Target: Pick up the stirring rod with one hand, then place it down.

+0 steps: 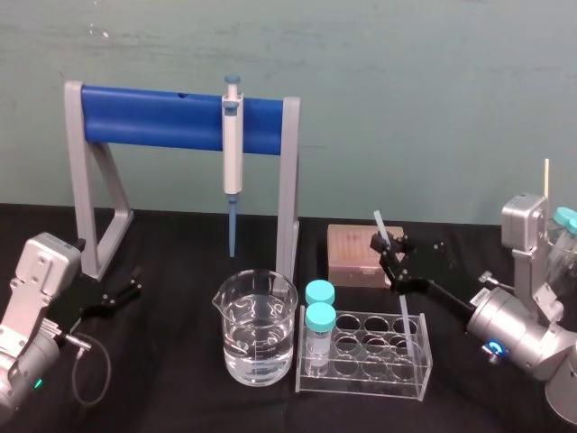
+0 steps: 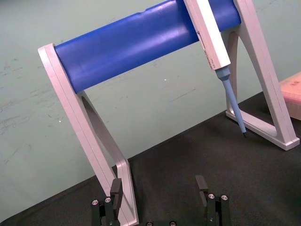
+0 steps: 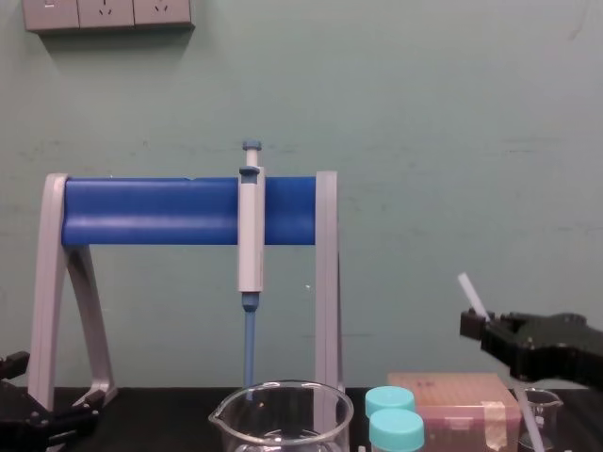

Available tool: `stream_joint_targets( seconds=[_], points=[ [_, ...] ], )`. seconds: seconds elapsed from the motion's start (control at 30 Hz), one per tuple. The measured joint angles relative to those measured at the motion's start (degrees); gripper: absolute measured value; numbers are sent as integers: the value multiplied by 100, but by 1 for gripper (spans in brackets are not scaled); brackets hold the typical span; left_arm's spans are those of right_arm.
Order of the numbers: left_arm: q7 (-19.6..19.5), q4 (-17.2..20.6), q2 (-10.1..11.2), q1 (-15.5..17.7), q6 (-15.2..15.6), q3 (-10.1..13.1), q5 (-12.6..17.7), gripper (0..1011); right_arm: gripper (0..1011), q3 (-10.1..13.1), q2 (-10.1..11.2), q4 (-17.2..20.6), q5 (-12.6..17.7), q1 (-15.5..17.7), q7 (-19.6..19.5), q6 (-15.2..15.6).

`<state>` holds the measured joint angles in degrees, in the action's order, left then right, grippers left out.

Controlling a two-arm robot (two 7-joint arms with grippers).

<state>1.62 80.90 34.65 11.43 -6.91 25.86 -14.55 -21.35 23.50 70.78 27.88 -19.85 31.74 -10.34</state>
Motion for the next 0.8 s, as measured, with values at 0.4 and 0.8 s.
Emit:
stream_joint_targets(
  seconds=[0.4, 0.8],
  points=[
    [0, 0, 0, 0, 0, 0, 0, 1000, 72, 266, -59, 501, 112, 133, -20, -25],
    [0, 0, 0, 0, 0, 0, 0, 1000, 72, 500, -163, 843, 27, 236, -117, -571]
  ],
)
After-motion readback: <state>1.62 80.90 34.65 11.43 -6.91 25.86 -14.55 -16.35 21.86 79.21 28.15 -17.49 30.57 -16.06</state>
